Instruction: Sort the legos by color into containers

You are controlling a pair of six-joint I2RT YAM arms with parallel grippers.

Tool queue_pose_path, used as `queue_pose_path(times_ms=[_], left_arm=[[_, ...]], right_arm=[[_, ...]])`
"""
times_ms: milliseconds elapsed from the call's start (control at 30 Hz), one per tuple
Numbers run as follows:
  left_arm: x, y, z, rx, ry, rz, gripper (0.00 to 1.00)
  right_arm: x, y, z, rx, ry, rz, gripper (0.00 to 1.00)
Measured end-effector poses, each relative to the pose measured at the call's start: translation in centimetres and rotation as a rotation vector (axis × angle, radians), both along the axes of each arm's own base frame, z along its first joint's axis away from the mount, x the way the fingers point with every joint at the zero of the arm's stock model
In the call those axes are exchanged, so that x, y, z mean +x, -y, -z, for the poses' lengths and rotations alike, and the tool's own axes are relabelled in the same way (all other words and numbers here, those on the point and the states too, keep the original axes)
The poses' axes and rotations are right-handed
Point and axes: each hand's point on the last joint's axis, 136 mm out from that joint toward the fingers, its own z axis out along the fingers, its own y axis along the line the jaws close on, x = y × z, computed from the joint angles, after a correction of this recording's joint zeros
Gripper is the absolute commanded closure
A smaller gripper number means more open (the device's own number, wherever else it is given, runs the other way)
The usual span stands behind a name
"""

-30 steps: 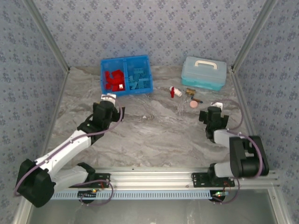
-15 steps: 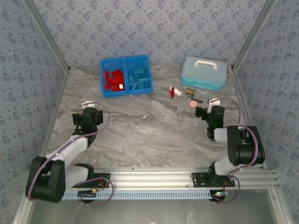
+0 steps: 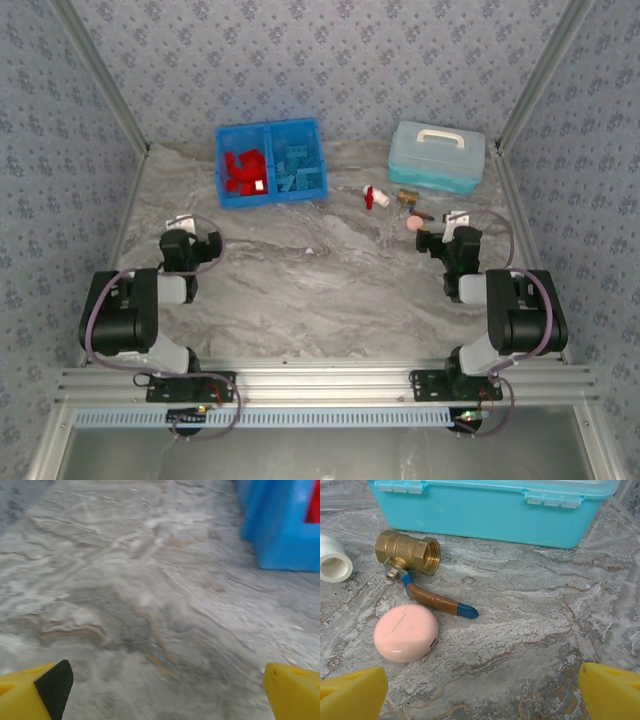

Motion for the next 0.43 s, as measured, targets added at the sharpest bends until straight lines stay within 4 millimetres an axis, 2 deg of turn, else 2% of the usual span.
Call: queue_pose_path(times_ms=[433], left_arm=[[0.8,1.2,-0.9,0.016,0.028,0.060,0.01]], right_arm=[[0.0,0.0,0.0,0.000,0.001,0.000,0.00]])
